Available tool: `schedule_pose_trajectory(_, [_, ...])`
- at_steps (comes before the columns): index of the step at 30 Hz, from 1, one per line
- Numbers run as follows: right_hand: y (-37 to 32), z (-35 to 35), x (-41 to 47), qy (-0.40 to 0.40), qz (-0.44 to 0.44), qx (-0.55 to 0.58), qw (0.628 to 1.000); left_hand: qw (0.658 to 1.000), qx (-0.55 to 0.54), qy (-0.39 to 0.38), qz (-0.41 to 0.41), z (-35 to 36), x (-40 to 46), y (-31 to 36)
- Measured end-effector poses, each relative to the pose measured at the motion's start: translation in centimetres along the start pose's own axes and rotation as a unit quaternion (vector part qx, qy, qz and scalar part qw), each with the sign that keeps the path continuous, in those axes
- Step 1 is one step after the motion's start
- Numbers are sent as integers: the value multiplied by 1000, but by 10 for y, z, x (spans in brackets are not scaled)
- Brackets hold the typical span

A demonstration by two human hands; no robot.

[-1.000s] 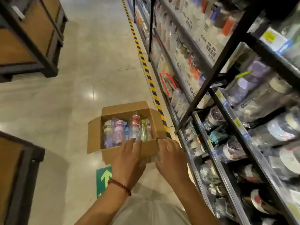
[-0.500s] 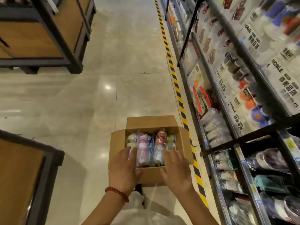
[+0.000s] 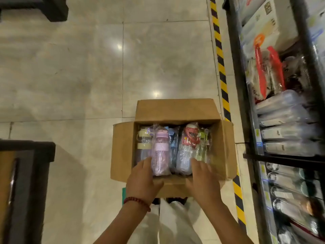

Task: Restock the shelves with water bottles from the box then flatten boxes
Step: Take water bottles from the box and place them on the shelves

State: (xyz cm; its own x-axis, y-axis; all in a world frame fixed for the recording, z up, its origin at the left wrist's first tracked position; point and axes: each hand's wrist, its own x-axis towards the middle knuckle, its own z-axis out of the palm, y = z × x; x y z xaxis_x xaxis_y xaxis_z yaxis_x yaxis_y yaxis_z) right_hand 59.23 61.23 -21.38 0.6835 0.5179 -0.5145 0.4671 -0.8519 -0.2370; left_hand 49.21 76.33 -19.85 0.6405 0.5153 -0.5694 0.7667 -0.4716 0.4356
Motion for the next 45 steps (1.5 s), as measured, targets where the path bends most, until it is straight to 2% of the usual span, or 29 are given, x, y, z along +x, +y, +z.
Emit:
schedule_pose_trajectory(3, [30,48,54,-51,34,30,998,999,2,-32,-26,50,54,-22])
schedule_pose_trajectory(6, [60,93,103,-88,97,121,984,993,-11,-69,-95,94,100,-43])
schedule_pose_trajectory(10, [91,142,151,-86,192,224,952,983,7,-97,-156,148,146,-69])
schedule_pose_trajectory(14, [104,181,184,-121,279,305,902,975,14,-97,-199,186,175,-77])
schedule_pose_trajectory(19, [92,216,199,-78,314,342,882,971,-68,-39,-225,218,187,-79])
schedule_pose_trajectory(24, [83,232,204,6,348,365,864,968,-70,-8,-242,234,198,-85])
schedule_pose_trajectory(29, [83,218,201,0,345,387,855,960,-97,-21,-261,230,203,-81])
schedule_pose_trajectory(35, [73,168,166,-6,322,428,845,948,-179,-44,-258,184,182,-60])
schedule_pose_trajectory(40, [57,104,118,21,304,440,845,930,-278,2,-240,124,143,-33])
schedule_pose_trajectory(45, [35,19,65,71,236,466,850,938,-301,37,-171,52,98,7])
